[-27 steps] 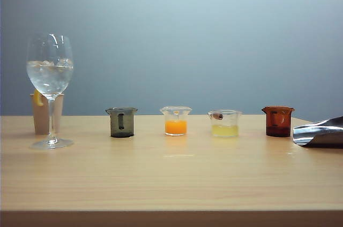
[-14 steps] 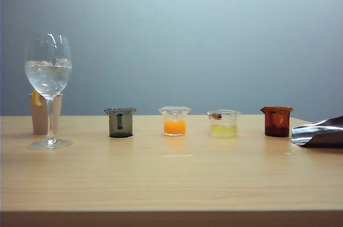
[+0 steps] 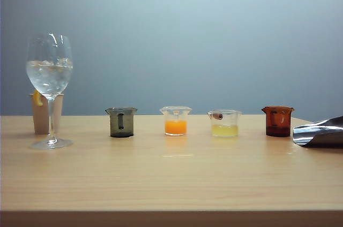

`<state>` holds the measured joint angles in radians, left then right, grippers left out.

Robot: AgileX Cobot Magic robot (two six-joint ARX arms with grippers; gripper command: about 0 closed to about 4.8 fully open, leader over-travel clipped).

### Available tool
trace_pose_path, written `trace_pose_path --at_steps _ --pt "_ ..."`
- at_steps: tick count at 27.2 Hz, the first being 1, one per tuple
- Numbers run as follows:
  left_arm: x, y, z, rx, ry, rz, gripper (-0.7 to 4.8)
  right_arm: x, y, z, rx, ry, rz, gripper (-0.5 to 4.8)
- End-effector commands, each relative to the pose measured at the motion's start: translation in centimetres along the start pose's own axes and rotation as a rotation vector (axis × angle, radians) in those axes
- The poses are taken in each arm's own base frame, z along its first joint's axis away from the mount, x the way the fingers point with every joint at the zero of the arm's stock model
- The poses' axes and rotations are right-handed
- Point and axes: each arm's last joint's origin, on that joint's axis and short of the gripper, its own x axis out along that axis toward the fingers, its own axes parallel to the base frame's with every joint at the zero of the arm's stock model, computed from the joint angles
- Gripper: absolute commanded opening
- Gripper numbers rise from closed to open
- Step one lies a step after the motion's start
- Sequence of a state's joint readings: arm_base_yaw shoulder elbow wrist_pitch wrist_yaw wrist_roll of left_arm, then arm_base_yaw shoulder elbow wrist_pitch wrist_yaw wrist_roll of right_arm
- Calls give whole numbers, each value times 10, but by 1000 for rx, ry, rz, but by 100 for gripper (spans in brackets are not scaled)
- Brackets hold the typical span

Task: Pick up the second measuring cup from the left, pour the orange juice inside into the goblet, and finally put the measuring cup back in its original place.

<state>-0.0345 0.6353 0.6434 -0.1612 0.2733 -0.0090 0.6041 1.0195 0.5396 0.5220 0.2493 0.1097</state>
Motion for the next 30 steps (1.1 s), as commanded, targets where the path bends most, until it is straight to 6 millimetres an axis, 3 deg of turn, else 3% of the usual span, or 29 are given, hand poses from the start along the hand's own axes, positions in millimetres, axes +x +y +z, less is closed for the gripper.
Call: trace_pose_path --at_steps 1,5,9,12,13,14,17,19,25,30 --pt "5 -3 7 67 3 -111 -5 19 20 -22 6 0 3 -5" --pt "16 -8 -3 60 103 -48 -5 53 44 -81 -24 86 31 -5" --pt "22 -13 -8 66 138 -43 -5 81 53 -110 -55 164 8 -5" --pt "28 -15 -11 73 166 0 -5 119 65 -132 -69 189 -28 1" --pt "28 -15 -12 73 170 0 -5 126 67 -134 -68 188 -33 33" --pt "28 -15 -12 72 175 0 -5 131 68 -137 -63 188 -37 99" --pt "29 -15 -13 71 186 1 -5 149 74 -144 -21 176 -71 393" --pt "29 -14 -14 76 197 2 -5 159 77 -149 -24 174 -90 474" --pt "28 -14 -17 84 227 0 -5 186 78 -159 -28 181 -124 479" --pt "28 -15 -17 84 230 -2 -5 212 66 -163 -4 191 -194 479"
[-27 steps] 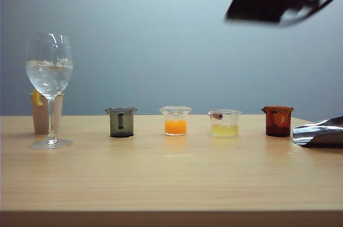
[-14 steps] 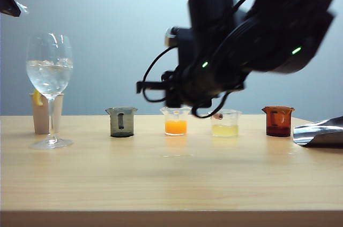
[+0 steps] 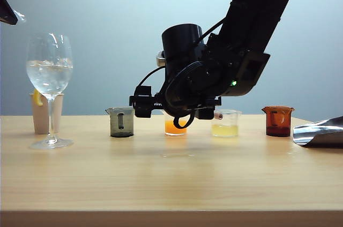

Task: Pick up the second measuring cup from the left, pour the orange juice inside into the goblet, and finally put the measuring cup back in its original place.

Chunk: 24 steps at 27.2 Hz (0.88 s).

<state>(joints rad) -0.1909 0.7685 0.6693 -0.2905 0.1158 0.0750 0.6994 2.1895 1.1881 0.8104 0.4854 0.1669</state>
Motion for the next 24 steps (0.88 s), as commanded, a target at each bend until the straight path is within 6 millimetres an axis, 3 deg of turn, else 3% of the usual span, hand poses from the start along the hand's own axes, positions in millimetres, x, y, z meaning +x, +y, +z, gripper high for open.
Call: trace_pose_path --at_steps 1,13,24 --pt "-1 -1 1 7 -10 -2 -5 13 -5 3 42 4 -20 479" --pt "0 -3 1 69 -10 -10 -5 39 -18 -13 41 55 28 479" --pt "0 -3 1 68 -2 -11 -5 54 -22 -12 50 48 27 479"
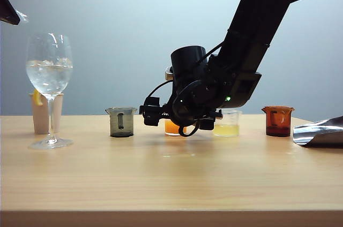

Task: Pick up the second measuring cup from the left, pour the orange juice inside into the goblet, and finally put the measuring cup back in its original place.

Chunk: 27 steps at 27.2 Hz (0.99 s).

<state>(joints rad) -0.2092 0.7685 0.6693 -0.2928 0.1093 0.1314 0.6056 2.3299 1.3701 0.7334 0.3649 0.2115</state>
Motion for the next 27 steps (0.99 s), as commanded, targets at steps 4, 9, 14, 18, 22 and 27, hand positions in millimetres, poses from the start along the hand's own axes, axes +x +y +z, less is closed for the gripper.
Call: trace_pose_path --at_steps 4,9,14,18,22,27 --pt "-1 0 -1 5 12 -2 -5 4 -1 -6 -4 18 2 479" --pt "-1 0 -1 17 17 -3 -5 4 -1 -7 -4 25 28 206" --pt "-1 0 -1 17 13 -1 -5 4 1 -5 -1 20 53 202" --pt "-3 0 0 18 2 7 -5 1 3 6 2 0 71 202" --pt "-10 1 2 19 -3 55 -5 -5 7 27 12 -33 131 202" --pt "-21 2 16 -3 1 55 -5 -25 13 76 -34 -50 237 202"
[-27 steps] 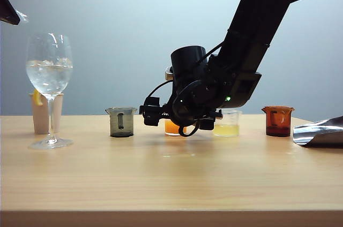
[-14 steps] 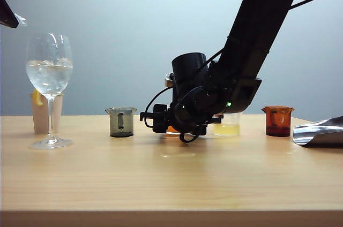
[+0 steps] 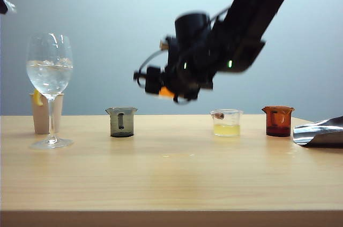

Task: Pick up the second measuring cup from the left, pour the orange juice inside into the goblet, and finally put the measuring cup back in its original place.

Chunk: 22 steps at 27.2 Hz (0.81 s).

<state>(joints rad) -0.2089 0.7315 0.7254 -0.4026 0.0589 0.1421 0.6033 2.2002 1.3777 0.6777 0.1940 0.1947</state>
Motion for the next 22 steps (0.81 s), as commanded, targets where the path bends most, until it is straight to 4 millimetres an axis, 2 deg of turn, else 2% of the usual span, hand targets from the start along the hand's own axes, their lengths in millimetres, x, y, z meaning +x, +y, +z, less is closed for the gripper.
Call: trace_pose_path --at_steps 1,5,7,12,15,19,22 --pt "-7 2 12 -29 -43 10 -5 -13 8 35 -63 16 86 202" --pt "-12 6 21 -52 -73 23 -5 -27 12 62 -98 16 150 202" --pt "-12 16 30 -71 -80 39 -5 -34 19 91 -91 -22 229 202" --pt "-2 30 47 -92 -79 -3 -5 -31 30 130 -92 40 286 201" --pt "8 34 54 -96 -61 -26 -5 -33 40 153 -125 -42 308 201" --pt "21 37 55 -106 -24 -39 -5 -30 55 169 -139 -87 348 200" --pt "25 37 53 -113 6 -42 -5 -24 70 174 -150 -85 379 199"
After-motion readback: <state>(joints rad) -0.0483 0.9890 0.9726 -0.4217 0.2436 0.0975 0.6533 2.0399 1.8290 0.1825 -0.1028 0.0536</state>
